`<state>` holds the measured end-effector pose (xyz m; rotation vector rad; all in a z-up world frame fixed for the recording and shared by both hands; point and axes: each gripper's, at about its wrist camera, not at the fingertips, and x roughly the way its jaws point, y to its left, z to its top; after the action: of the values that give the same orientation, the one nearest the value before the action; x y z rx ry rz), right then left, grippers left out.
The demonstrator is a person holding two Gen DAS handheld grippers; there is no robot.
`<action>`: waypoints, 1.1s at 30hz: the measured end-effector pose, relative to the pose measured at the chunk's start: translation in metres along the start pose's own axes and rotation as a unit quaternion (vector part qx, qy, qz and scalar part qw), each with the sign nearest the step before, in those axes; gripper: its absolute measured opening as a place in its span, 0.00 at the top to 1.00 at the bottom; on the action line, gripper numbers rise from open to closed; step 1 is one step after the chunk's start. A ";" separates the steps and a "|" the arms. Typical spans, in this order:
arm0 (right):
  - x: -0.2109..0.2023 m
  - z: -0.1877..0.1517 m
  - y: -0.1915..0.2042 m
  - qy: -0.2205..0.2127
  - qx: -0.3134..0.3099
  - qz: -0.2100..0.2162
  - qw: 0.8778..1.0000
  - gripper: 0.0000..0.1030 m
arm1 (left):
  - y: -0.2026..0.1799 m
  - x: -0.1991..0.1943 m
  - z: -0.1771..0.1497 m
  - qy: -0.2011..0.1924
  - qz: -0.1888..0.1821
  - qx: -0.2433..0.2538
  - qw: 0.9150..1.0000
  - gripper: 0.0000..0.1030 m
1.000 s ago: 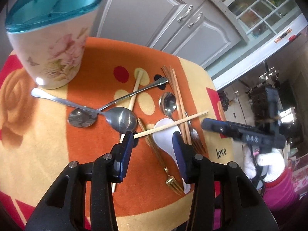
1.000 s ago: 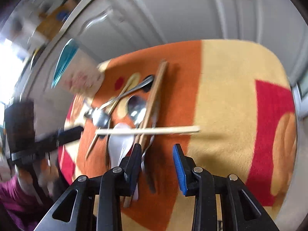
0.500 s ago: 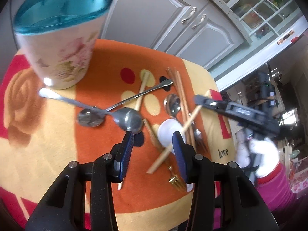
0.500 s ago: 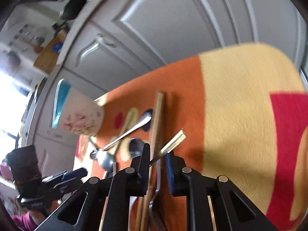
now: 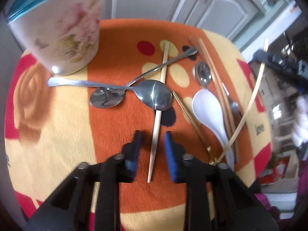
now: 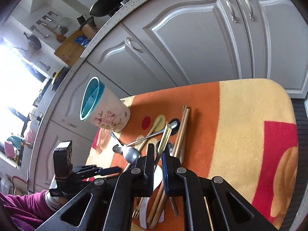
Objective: Organize utensils
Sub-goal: 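Move the left gripper to the pile and grasp a wooden chopstick, then lift the wooden chopstick up with the left gripper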
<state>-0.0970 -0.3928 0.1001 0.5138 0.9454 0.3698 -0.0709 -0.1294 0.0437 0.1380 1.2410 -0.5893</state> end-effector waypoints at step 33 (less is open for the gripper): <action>0.045 -0.013 0.046 0.075 -0.060 -0.054 0.994 0.87 | 0.064 -0.146 -0.079 -0.070 -0.074 -0.100 0.990 0.96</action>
<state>-0.0869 -0.3289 0.0894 0.3275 1.0853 0.3693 -0.1347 0.0073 0.1372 -0.1632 1.1731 -0.5882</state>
